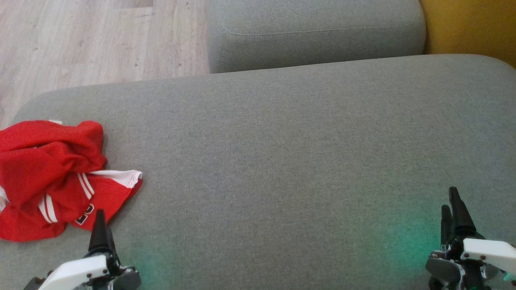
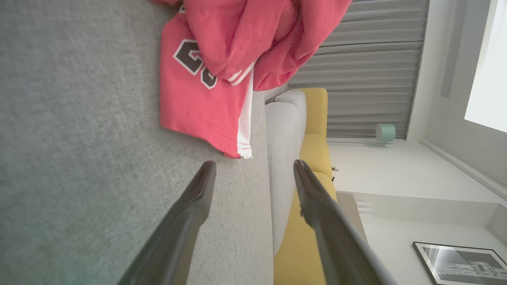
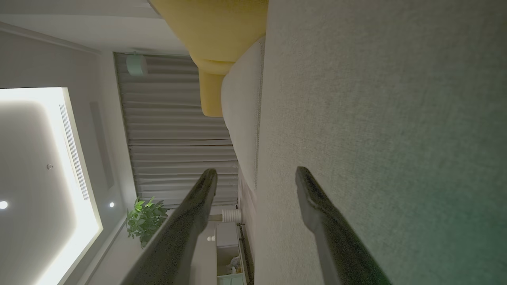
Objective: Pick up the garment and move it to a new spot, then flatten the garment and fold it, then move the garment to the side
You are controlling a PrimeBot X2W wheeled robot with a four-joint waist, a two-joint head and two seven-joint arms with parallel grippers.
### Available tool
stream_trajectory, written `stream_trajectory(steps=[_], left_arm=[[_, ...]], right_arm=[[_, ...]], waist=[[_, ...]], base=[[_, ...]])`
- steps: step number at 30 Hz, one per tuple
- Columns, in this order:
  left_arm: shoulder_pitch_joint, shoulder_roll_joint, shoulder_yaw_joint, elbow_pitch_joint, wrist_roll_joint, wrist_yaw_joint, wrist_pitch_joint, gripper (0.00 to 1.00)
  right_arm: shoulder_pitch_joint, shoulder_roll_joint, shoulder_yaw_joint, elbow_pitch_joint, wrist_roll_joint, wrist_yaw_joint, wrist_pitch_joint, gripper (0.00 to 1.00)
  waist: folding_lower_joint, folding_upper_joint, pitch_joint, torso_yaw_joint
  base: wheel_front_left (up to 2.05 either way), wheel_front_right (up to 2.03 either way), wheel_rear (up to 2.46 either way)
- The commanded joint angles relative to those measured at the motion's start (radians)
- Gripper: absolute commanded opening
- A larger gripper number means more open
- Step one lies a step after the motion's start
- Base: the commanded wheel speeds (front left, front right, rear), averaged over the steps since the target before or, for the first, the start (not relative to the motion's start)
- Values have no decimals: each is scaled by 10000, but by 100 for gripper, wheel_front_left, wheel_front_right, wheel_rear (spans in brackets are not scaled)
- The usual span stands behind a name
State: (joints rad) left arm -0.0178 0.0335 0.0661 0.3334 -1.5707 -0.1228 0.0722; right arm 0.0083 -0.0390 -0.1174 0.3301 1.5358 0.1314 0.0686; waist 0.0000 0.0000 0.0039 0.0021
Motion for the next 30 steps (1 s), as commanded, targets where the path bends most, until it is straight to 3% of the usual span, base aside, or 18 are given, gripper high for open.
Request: stream_trajectory(steps=[1,13,30], left_arm=[[-399,69,97,-408,218,-12,-125,100],[-450,79,341,-694,1244,58,-452,100],[-558,94,-351,-2011,4323,1091,-957,100]], right_arm=[[-374,-38,0,-417,-230,-1,-121,100],[-430,-46,-10,-846,-1961,-2,-445,100],[-476,-57,333,-1824,-5406,-3,-945,100]], waist=[[0,0,0,6],[0,0,21,21],[0,0,98,41]], base=[[0,0,0],[0,0,0],[0,0,0]])
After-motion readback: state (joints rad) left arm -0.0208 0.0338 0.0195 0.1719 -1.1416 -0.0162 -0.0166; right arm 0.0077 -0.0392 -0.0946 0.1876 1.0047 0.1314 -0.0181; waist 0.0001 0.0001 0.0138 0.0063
